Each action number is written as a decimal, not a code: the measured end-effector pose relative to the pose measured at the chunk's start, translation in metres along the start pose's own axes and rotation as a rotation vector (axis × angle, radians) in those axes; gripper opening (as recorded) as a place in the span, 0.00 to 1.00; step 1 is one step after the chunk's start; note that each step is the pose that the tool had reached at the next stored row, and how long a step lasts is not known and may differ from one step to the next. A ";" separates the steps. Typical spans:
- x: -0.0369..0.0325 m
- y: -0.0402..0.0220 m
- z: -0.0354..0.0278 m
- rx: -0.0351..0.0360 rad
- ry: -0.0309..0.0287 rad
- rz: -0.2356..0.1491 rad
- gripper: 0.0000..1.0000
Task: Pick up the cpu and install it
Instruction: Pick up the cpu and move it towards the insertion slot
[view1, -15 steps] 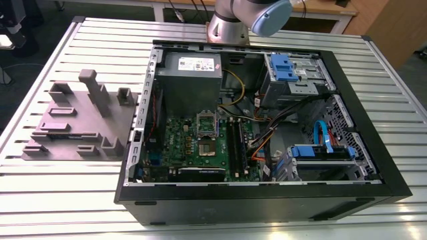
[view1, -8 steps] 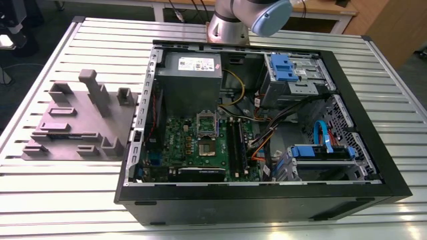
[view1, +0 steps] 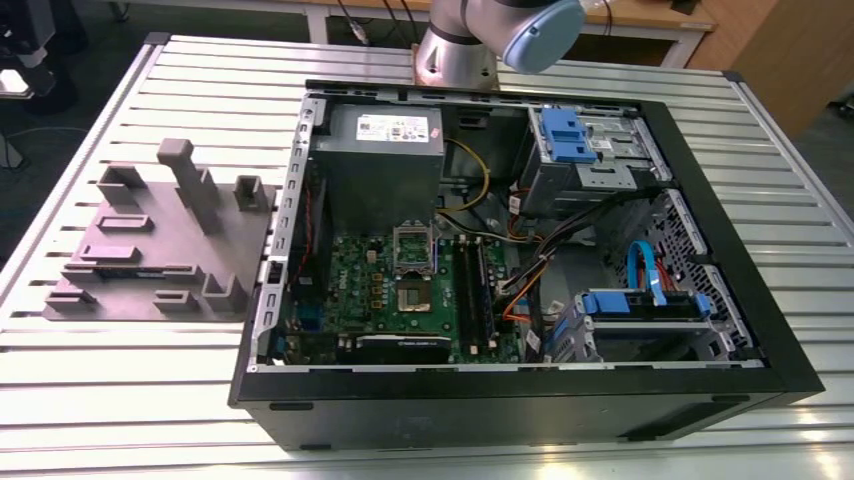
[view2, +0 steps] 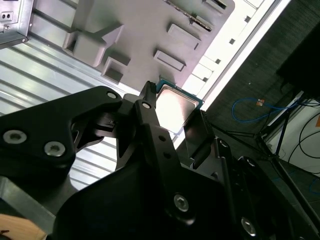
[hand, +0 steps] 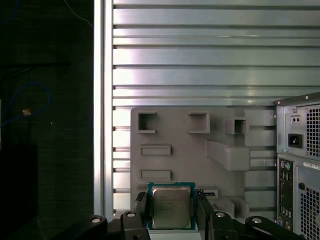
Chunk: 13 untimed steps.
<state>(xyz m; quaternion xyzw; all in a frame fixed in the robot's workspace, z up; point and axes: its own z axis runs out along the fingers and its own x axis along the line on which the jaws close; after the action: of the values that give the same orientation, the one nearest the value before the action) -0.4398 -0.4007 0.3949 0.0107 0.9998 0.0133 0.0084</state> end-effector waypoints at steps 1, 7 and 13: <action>-0.0003 0.0000 0.0000 0.0000 0.0000 0.000 0.47; -0.0014 0.0000 0.0000 0.0000 -0.0001 0.000 0.47; -0.0024 0.0001 0.0000 0.0000 0.0000 0.000 0.47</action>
<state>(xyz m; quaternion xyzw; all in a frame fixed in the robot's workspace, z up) -0.4374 -0.4007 0.3949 0.0107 0.9998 0.0133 0.0085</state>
